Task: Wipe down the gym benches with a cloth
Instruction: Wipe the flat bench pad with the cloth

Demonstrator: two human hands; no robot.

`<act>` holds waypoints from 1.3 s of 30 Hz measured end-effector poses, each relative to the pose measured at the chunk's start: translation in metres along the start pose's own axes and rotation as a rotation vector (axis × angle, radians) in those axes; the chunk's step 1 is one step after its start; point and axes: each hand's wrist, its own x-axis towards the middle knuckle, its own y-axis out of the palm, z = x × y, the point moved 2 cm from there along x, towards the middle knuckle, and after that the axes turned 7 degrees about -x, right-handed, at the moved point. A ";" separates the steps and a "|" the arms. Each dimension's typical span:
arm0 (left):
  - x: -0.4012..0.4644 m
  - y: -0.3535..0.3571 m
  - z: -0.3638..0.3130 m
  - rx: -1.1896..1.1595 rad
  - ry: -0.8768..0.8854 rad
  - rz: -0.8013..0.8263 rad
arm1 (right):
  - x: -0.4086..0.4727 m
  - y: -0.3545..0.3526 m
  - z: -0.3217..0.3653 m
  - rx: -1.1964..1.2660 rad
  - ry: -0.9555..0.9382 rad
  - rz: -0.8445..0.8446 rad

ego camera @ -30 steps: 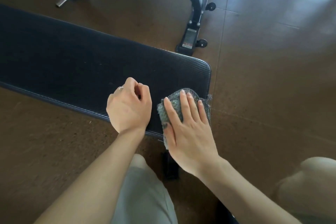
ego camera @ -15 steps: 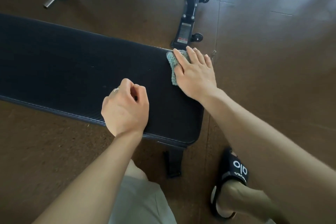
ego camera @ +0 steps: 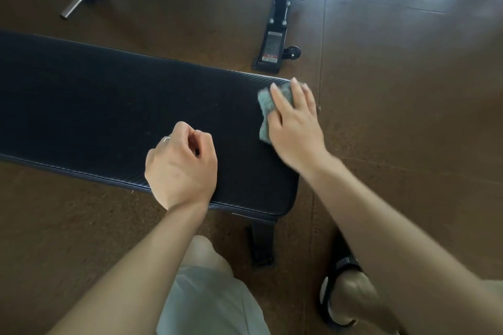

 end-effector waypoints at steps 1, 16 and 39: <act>0.000 0.000 0.000 0.005 0.002 0.000 | 0.025 -0.004 -0.001 0.021 0.031 0.019; -0.001 0.001 -0.005 0.016 -0.023 -0.009 | -0.099 0.014 0.014 0.554 0.232 -0.053; -0.003 -0.001 -0.002 -0.029 -0.003 -0.018 | -0.171 0.039 0.055 0.593 0.365 -0.270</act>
